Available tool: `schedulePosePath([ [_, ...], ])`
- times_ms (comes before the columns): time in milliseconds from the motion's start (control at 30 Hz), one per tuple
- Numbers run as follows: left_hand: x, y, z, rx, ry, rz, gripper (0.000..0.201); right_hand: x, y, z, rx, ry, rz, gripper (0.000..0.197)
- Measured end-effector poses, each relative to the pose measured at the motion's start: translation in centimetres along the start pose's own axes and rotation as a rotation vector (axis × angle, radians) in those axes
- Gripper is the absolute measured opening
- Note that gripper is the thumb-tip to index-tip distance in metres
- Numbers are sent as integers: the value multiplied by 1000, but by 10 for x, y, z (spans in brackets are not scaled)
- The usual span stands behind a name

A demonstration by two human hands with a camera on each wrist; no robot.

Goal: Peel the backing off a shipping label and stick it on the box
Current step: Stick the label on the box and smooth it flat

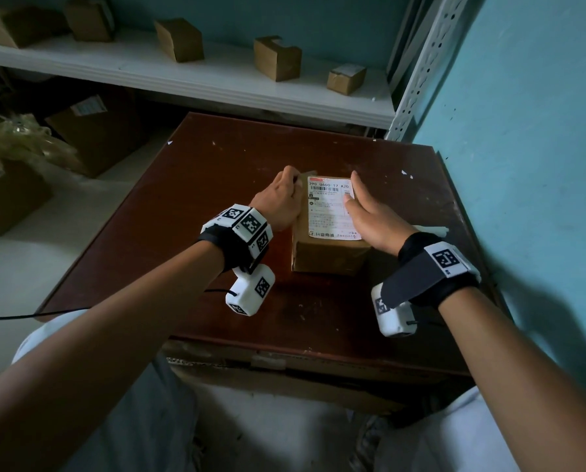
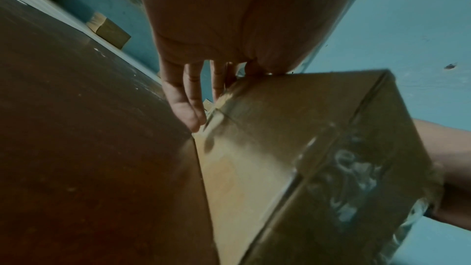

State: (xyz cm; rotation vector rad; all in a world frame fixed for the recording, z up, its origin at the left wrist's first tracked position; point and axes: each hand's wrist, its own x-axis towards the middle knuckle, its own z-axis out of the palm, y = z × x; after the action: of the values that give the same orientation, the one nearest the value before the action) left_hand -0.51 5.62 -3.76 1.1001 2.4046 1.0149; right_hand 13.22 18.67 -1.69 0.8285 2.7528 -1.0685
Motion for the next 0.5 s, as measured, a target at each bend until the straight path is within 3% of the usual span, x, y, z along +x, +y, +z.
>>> schedulePosePath([
  [200, 4, -4, 1, -50, 15, 1, 29, -1, 4, -1, 249, 39, 22, 56],
  [333, 8, -8, 2, -51, 68, -10, 30, 4, 4, 1, 272, 50, 54, 61],
  [500, 11, -14, -2, -108, 74, -52, 26, 6, -2, 5, 260, 50, 20, 46],
])
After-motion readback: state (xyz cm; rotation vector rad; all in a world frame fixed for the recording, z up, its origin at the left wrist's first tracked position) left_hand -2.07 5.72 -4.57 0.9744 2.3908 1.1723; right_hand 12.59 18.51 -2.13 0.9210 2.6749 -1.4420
